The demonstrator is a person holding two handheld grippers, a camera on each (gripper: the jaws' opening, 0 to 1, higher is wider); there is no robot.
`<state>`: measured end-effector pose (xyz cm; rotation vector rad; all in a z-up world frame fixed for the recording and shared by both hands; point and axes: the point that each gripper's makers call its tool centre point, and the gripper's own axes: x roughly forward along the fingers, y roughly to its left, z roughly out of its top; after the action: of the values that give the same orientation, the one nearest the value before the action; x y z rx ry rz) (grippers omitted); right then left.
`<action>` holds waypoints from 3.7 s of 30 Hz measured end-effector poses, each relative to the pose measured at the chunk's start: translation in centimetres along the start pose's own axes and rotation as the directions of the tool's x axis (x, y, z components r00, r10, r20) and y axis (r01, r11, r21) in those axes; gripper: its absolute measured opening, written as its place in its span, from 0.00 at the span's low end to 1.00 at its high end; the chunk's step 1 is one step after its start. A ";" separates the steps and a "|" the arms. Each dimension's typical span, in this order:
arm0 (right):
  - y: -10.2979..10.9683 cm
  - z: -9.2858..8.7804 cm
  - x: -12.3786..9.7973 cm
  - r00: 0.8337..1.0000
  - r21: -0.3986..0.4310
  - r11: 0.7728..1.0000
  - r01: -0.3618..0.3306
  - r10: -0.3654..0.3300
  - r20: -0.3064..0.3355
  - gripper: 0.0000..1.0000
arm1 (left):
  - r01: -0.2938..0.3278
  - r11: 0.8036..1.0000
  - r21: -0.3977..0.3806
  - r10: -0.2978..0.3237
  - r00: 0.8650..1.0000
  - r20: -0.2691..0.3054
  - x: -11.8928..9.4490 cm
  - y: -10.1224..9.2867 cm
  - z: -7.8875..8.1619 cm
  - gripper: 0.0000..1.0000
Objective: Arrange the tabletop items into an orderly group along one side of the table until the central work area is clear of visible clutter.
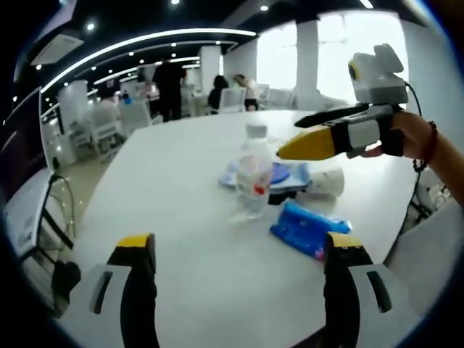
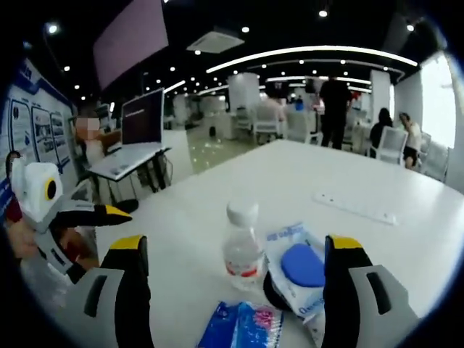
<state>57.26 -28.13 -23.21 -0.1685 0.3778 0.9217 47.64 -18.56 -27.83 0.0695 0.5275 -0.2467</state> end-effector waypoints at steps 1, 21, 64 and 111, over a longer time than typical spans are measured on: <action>0.0 -0.1 -0.4 1.000 -0.002 1.000 -0.006 0.006 0.000 1.00 | 0.000 1.000 0.001 0.000 1.000 0.001 0.0 0.0 0.0 0.93; -1.3 -2.1 -6.8 0.999 0.021 0.999 -0.039 0.038 0.028 1.00 | 0.010 1.000 -0.005 -0.010 1.000 0.003 0.1 -0.1 0.0 0.91; -4.5 -5.7 -10.5 0.989 0.033 0.989 0.142 -0.144 0.039 1.00 | -0.001 0.986 -0.169 0.021 0.993 0.119 2.6 0.3 6.0 0.81; -4.5 -8.2 -10.5 0.991 0.127 0.983 0.134 -0.130 -0.043 1.00 | -0.136 0.980 -0.145 0.144 0.989 0.047 12.6 -1.8 6.2 0.51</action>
<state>53.14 -41.10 -26.77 -0.0891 0.4518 0.7617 60.79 -23.80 -28.84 -0.0385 0.4799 -0.0733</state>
